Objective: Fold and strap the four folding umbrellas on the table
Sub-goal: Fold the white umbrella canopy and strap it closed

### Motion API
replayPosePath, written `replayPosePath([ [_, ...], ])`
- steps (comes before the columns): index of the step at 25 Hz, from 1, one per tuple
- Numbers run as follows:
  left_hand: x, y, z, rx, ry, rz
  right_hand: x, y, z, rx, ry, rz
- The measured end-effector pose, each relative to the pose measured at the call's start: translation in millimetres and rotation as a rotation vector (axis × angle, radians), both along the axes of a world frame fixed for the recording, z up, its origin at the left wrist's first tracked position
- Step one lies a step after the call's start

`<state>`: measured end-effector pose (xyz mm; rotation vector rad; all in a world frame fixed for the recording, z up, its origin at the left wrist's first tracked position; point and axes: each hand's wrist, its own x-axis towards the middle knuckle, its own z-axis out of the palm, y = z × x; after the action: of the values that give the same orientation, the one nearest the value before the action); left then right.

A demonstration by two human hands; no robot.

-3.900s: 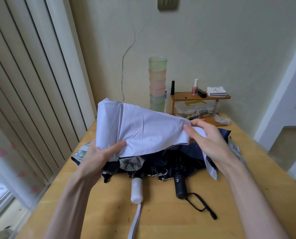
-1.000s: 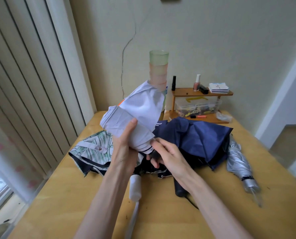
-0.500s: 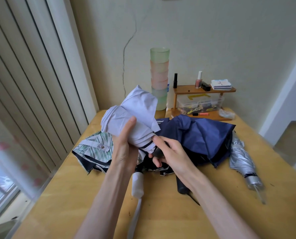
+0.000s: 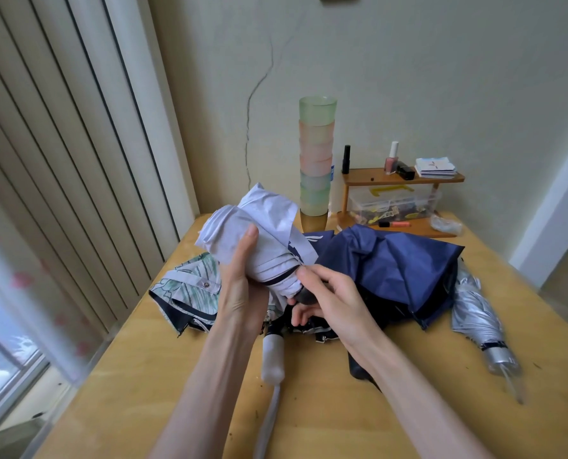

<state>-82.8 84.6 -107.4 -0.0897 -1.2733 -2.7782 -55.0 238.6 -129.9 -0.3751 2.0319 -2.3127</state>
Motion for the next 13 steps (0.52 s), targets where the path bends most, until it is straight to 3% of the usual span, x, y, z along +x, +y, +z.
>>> replayPosePath([
  [3,-0.2,1.3,0.8,0.01,-0.017,0.05,3.8,0.8,4.7,-0.026,0.007,0.033],
  [7,-4.1,-0.3,-2.1,-0.019,-0.017,0.093,2.7,1.2,1.6,0.118,0.135,-0.056],
  [13,-4.0,-8.4,-3.3,-0.038,-0.011,-0.017,0.7,1.8,0.5,-0.002,-0.01,0.052],
])
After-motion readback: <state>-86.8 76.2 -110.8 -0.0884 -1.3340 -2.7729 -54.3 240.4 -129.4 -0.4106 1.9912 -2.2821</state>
